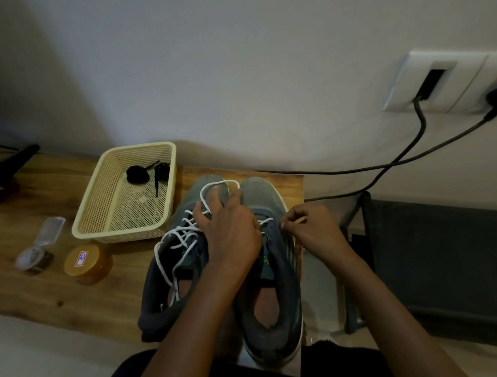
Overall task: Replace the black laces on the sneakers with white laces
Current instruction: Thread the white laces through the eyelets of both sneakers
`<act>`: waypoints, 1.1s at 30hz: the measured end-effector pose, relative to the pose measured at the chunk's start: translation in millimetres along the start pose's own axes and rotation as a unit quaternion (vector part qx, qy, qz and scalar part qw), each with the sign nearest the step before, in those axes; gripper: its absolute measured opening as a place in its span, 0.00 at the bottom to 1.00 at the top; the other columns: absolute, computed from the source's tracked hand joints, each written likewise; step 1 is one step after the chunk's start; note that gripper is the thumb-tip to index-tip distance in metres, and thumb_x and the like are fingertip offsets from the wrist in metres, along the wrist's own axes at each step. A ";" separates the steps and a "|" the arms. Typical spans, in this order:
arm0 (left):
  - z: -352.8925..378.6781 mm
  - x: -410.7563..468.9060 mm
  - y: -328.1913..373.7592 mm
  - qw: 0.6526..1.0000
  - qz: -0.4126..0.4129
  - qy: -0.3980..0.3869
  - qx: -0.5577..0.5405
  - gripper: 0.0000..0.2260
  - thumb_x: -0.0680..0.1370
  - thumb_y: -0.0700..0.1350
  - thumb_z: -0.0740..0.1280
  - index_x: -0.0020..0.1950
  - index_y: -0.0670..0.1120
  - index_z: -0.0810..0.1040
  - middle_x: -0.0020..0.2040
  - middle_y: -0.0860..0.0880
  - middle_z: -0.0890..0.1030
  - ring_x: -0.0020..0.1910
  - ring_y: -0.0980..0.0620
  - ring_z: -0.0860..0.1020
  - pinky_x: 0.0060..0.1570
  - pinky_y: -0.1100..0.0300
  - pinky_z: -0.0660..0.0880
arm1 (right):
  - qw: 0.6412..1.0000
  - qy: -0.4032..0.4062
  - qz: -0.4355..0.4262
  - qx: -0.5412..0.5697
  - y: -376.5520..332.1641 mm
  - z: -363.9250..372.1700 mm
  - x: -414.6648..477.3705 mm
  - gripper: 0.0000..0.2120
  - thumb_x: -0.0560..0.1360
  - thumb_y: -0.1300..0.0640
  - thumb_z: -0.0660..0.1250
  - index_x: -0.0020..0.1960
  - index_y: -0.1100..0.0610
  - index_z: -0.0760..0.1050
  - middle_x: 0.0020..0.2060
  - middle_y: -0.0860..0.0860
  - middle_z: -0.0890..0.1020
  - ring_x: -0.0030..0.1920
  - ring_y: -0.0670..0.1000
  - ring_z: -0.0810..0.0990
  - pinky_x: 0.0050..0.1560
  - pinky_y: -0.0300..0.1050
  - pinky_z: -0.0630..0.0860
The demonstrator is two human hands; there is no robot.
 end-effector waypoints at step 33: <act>10.3 0.2 -2.6 0.985 -0.047 -0.008 -0.163 0.12 0.77 0.48 0.68 0.59 0.51 0.78 0.67 0.56 0.74 0.76 0.51 0.45 0.70 0.40 0.38 | 0.998 0.014 -0.048 0.028 8.2 8.3 -1.8 0.06 0.72 0.66 0.69 0.49 0.62 0.81 0.45 0.50 0.76 0.47 0.46 0.75 0.43 0.26 0.70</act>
Point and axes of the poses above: each hand's wrist, its own x-axis towards the middle knuckle, its own z-axis out of the palm, y = z × x, the point moved 8 cm from there along x, towards the middle knuckle
